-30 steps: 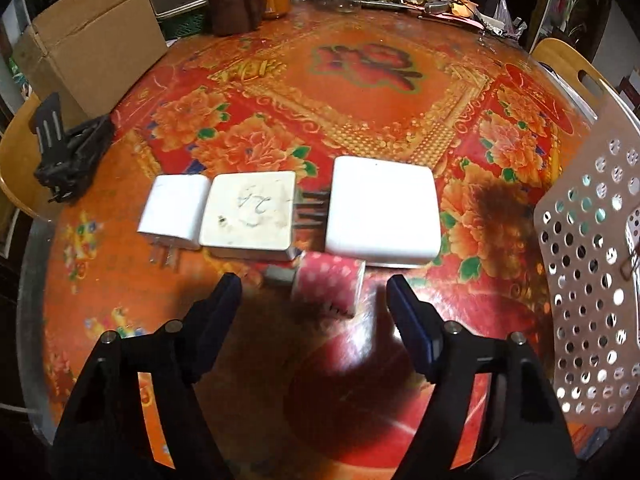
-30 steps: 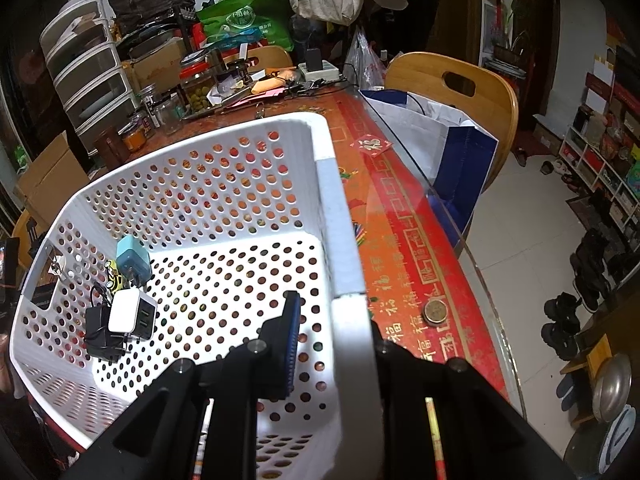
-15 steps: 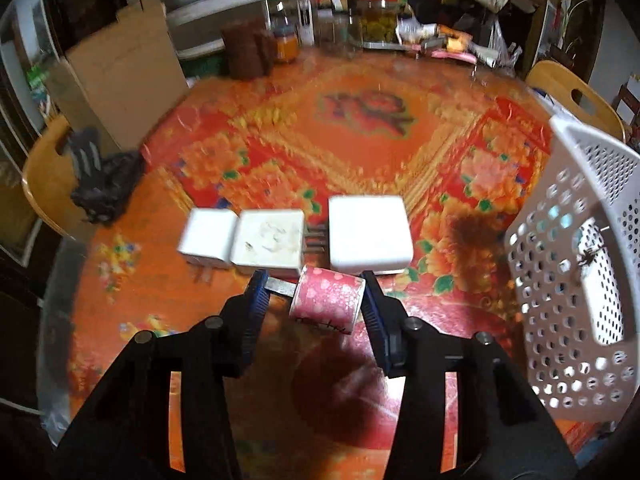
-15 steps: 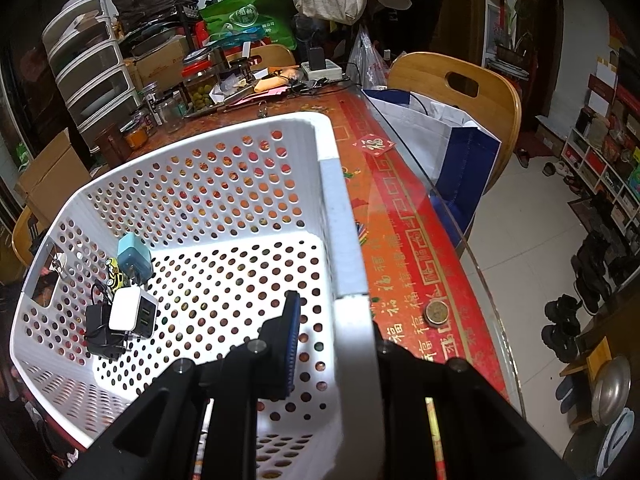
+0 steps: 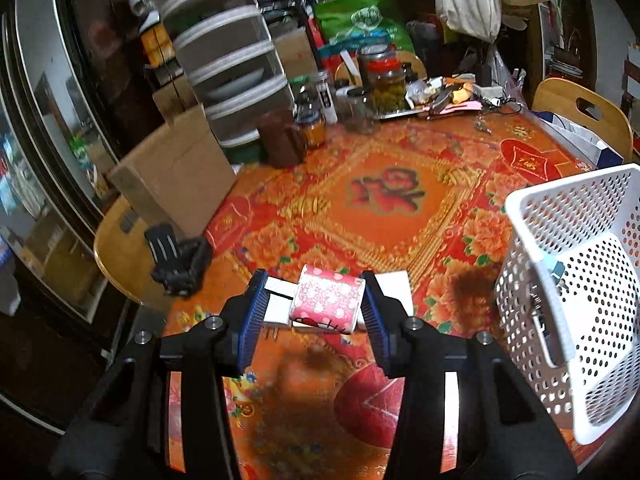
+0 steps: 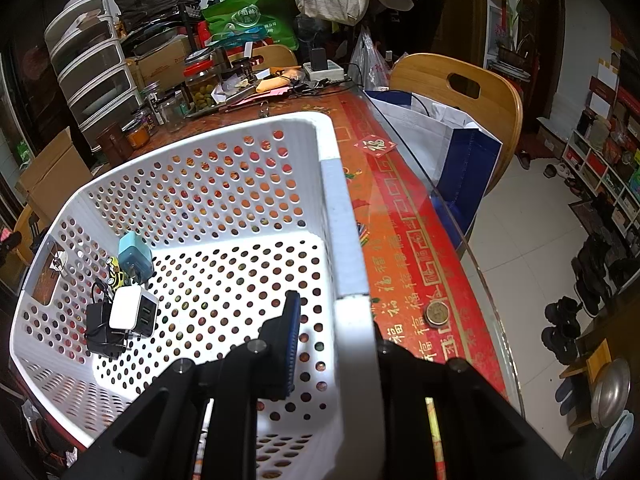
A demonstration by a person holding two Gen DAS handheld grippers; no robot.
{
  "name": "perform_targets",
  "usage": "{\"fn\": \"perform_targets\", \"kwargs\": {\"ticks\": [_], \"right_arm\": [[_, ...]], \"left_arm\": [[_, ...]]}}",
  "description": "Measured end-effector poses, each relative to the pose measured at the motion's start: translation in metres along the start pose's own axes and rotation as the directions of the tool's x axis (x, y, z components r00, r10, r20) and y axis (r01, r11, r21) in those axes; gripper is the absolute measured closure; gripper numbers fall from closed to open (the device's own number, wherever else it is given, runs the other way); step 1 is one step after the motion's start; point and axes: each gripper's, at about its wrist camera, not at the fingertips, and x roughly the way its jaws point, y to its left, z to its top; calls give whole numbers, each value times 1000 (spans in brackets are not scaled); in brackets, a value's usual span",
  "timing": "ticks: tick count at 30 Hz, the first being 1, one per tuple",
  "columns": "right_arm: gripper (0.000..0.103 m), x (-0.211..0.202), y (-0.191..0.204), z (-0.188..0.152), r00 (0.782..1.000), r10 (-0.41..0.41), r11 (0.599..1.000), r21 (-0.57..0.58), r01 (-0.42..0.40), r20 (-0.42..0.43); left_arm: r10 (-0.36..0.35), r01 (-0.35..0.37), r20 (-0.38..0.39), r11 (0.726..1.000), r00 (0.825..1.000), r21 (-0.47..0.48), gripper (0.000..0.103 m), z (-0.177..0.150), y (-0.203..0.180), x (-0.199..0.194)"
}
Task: Organize rigid objects
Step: 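Grasp the pink patterned charger with the left gripper, then carry the pink charger into the basket and open the left gripper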
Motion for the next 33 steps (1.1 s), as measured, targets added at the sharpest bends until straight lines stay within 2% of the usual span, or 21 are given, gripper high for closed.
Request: {"fn": "perform_targets", "kwargs": {"ticks": [14,24,28,30,33], "right_arm": [[84,0,1,0,1000,0,1000,1,0,1],[84,0,1,0,1000,1,1000,1,-1,0],[84,0,2,0,1000,2,1000,1,-2,-1],[84,0,3,0,1000,3,1000,1,-3,0],[84,0,3,0,1000,2,1000,1,-2,-1]], "left_arm": [[-19,13,57,995,998,95,60,14,-48,-45],[-44,33,53,981,998,190,60,23,-94,-53],[-86,80,7,955,996,285,60,32,-130,-52],[-119,124,-35,932,992,341,60,34,-154,-50],[-117,134,-65,888,991,441,60,29,-192,-45]]}}
